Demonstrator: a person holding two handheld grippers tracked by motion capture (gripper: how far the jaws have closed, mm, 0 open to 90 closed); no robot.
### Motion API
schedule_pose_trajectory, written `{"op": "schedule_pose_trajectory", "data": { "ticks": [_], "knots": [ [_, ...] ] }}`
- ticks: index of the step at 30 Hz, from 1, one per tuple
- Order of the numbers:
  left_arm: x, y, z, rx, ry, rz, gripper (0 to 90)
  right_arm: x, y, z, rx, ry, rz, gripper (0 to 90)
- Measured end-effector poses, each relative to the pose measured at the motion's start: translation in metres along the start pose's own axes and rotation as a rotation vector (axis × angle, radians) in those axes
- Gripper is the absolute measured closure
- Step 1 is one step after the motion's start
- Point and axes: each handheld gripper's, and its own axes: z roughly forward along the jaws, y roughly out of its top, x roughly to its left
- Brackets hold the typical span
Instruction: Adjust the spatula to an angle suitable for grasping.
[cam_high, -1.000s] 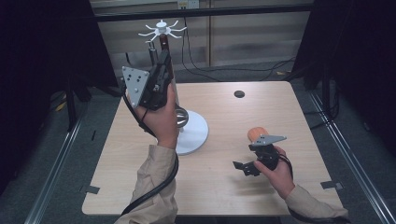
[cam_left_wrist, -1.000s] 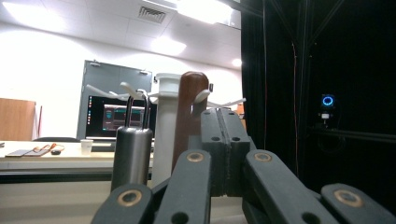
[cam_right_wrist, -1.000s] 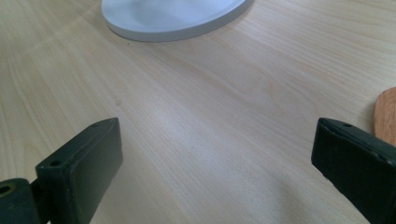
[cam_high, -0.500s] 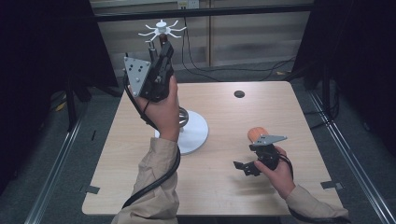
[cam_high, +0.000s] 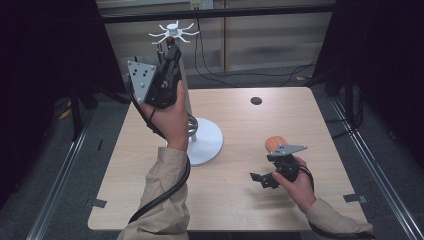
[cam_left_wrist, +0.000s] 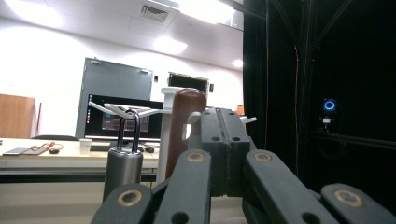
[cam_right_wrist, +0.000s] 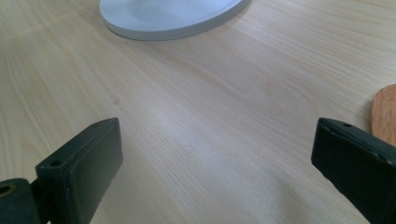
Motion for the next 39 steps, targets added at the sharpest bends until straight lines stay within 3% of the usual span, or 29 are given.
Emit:
{"op": "schedule_pose_trajectory", "data": {
  "ticks": [39],
  "knots": [
    [0.019, 0.003, -0.002, 0.027, 0.029, -0.021, 90.0, 0.000, -0.001, 0.002, 0.002, 0.004, 0.004, 1.6]
  ]
}}
